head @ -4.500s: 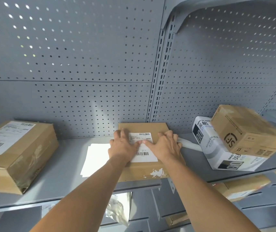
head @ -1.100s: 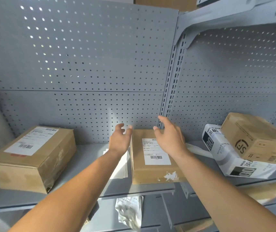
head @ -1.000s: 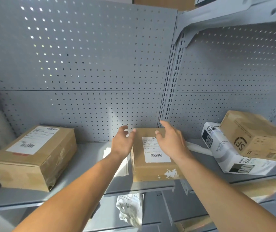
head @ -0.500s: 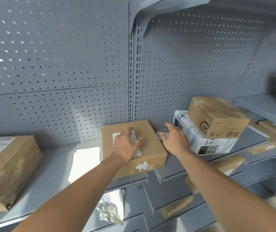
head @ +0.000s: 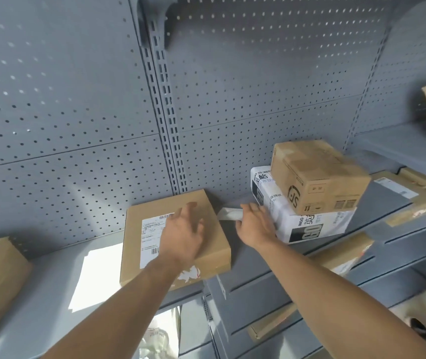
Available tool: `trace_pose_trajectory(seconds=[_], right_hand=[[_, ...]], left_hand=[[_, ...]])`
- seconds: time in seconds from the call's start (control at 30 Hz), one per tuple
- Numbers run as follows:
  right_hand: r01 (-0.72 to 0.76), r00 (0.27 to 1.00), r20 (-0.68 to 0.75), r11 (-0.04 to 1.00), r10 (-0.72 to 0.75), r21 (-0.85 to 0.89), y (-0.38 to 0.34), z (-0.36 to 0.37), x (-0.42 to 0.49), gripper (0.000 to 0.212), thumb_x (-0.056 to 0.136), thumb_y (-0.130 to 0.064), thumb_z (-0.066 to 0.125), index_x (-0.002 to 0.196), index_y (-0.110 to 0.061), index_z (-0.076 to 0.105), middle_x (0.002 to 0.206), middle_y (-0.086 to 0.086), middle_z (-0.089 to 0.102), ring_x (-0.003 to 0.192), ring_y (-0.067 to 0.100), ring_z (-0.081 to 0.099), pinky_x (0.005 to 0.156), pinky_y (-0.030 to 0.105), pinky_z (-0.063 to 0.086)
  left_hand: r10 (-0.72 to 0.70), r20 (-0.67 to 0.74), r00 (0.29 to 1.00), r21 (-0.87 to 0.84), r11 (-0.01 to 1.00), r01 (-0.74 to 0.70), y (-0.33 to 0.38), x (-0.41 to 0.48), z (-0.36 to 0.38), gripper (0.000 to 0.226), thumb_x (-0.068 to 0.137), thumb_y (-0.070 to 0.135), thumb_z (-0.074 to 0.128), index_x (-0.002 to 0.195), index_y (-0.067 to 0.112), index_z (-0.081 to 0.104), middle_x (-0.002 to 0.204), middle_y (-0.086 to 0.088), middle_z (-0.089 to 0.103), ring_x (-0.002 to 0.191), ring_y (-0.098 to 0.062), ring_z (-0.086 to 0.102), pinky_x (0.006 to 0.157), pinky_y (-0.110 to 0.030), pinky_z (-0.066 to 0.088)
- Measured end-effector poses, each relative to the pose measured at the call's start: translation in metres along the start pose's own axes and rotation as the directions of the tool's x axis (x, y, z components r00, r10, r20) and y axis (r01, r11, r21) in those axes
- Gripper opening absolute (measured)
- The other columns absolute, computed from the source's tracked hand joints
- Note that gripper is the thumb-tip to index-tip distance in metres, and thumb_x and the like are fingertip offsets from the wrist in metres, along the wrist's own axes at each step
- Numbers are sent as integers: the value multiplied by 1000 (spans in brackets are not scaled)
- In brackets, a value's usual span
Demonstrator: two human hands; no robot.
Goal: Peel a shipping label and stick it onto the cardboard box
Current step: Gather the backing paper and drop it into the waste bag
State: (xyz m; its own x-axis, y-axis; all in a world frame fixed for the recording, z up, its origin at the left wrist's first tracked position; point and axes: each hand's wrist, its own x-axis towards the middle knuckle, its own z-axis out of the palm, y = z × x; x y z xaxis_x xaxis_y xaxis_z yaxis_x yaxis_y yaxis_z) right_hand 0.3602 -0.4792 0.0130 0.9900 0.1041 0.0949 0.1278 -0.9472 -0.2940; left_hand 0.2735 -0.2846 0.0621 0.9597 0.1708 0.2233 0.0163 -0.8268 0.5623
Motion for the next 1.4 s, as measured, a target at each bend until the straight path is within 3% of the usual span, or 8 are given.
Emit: trace_pose_trajectory(seconds=[0.33, 0.57, 0.73, 0.87, 1.0, 1.07, 1.17, 1.4], right_hand=[[71, 997, 37, 977, -65, -202, -5, 15, 29, 40, 89, -17, 57, 129, -18, 52, 126, 5, 63, 119, 32, 46, 92, 40, 44], [117, 993, 10, 970, -117, -213, -5, 12, 18, 28, 91, -20, 62, 118, -16, 62, 116, 6, 68, 113, 31, 51, 85, 38, 48], [99, 991, -73, 986, -109, -132, -5, -10, -3, 27, 93, -28, 63, 117, -17, 64, 115, 6, 68, 114, 30, 53, 88, 37, 51], [53, 977, -199, 990, -79, -131, -1, -32, -26, 28, 92, -31, 62, 116, -18, 65, 113, 4, 71, 112, 28, 56, 91, 36, 47], [-3, 972, -236, 998, -11, -61, 9, -54, -60, 32, 93, -27, 61, 124, -17, 62, 122, 6, 68, 121, 29, 51, 92, 38, 50], [-37, 965, -261, 997, 19, -62, 17, -64, -80, 35, 94, -28, 60, 128, -17, 62, 125, 7, 67, 125, 29, 50, 92, 40, 52], [-120, 954, -281, 992, 102, -46, 38, -80, -121, 34, 93, -27, 60, 126, -18, 63, 123, 7, 68, 119, 30, 53, 88, 41, 53], [-321, 914, -281, 945, 293, -57, 103, -106, -235, 31, 97, -31, 55, 127, -25, 62, 124, 2, 66, 123, 27, 52, 82, 43, 57]], left_hand=[[-23, -56, 998, 33, 999, 25, -17, -12, -21, 52, 94, 12, 57, 145, 20, 48, 135, -2, 63, 126, -27, 49, 106, -33, 40], [69, -151, 986, -49, 996, -77, -20, -20, -26, 43, 93, 1, 55, 130, 22, 63, 126, 7, 69, 123, -18, 55, 102, -19, 34], [115, -136, 984, -159, 978, -136, -12, -25, -25, 47, 92, -2, 53, 130, 24, 62, 123, 6, 69, 123, -17, 55, 107, -35, 44], [176, -107, 979, -212, 958, -195, 2, -29, -20, 49, 90, -3, 55, 133, 20, 62, 128, 3, 67, 125, -18, 55, 110, -36, 43], [261, -48, 964, -285, 922, -264, 29, -38, -6, 51, 88, -4, 54, 132, 19, 62, 121, 6, 69, 118, -11, 54, 102, -22, 39], [307, -53, 950, -327, 894, -307, 46, -41, 5, 47, 87, -4, 53, 129, 17, 64, 115, 6, 71, 114, -16, 59, 102, -28, 43], [438, -28, 898, -375, 828, -416, 73, -50, 26, 45, 85, -3, 56, 124, 16, 66, 109, 10, 71, 110, -27, 64, 99, -40, 49], [612, 113, 783, -554, 693, -461, 134, -106, 63, 43, 88, -3, 55, 124, 17, 66, 117, 0, 71, 114, -24, 61, 100, -35, 49]])
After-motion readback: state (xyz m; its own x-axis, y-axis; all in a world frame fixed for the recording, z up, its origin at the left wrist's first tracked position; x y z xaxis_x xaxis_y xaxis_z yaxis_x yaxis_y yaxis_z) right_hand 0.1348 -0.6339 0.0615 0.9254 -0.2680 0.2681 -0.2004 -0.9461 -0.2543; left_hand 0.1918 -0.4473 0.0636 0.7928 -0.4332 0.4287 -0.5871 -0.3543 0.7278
